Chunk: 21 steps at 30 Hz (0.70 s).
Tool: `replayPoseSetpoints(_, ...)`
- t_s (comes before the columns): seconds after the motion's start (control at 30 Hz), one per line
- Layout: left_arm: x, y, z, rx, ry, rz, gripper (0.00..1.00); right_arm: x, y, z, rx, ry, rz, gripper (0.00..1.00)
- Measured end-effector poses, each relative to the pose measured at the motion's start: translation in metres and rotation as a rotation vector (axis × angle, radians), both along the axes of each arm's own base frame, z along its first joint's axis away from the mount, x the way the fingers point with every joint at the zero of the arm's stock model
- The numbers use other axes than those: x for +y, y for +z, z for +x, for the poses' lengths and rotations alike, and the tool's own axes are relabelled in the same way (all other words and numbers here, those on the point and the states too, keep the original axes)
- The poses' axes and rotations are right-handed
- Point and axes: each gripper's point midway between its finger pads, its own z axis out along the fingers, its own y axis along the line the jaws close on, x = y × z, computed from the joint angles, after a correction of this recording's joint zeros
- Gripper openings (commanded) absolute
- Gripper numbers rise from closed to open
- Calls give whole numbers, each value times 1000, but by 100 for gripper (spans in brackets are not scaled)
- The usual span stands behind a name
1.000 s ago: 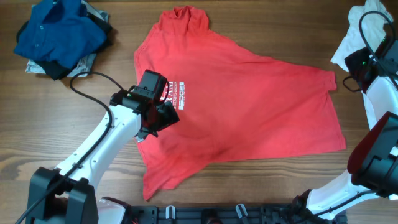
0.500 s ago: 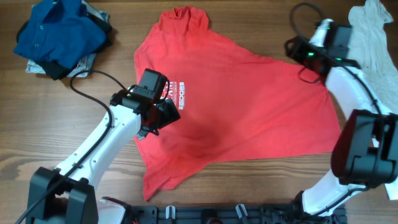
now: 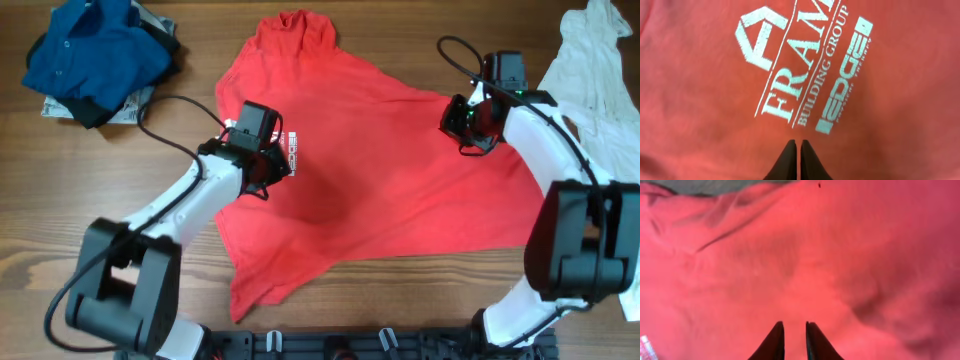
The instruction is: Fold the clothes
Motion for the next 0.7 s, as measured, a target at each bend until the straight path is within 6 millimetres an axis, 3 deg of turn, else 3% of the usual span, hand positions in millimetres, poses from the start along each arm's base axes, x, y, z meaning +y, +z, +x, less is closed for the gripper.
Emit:
replayPoseSetpoints(0.13,1,-34,-2,69,0,26,4,1,1,-25,91,-1,1,12)
replayPoseSetpoints(0.37,6,-35,-11,114,2,50,4,2,-22,-69,244,4,6,16)
replayPoseSetpoints(0.53,41,-37,-50,289,94,179,4,3,-30,-79,275,2,7,16)
replayPoseSetpoints(0.7,91,-37,-67,414,282,194,4,2,-31,-79,273,-1,8,19)
